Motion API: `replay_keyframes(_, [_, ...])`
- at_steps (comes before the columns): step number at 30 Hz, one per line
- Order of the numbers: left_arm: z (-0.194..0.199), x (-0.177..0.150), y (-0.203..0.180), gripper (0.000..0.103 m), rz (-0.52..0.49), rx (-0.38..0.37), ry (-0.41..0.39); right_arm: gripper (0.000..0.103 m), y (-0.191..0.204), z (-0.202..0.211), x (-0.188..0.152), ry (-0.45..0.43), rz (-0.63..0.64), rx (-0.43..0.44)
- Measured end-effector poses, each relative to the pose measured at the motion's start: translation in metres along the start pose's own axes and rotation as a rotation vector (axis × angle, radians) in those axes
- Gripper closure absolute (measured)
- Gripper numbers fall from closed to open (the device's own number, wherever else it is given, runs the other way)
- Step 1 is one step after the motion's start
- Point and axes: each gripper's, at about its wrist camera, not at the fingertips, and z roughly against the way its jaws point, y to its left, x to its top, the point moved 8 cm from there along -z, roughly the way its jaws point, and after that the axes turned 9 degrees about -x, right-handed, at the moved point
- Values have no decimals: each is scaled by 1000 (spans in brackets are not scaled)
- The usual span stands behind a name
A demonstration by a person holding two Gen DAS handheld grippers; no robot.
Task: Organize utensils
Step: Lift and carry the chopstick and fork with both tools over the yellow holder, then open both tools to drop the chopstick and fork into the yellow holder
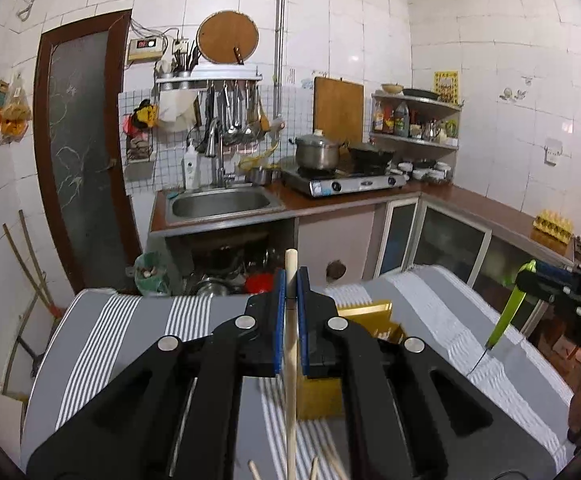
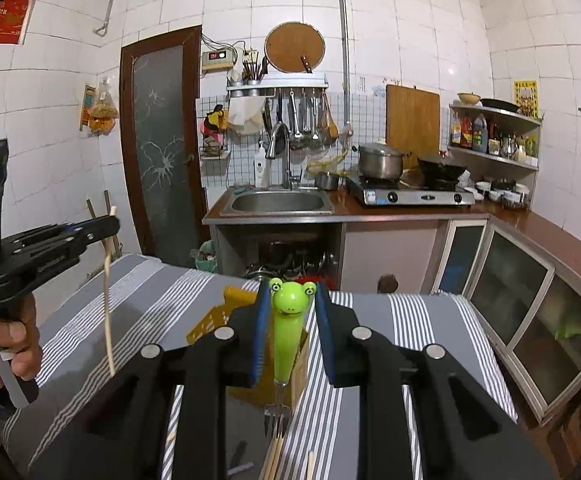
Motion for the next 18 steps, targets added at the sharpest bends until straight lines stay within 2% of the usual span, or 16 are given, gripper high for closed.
replay_keyframes(10, [-27, 52, -18, 99, 5, -33, -68, 80, 6, -20, 44, -38, -1, 13])
replay_keyframes(18, [-61, 70, -12, 99, 23, -29, -107, 80, 15, -52, 60, -35, -2, 19])
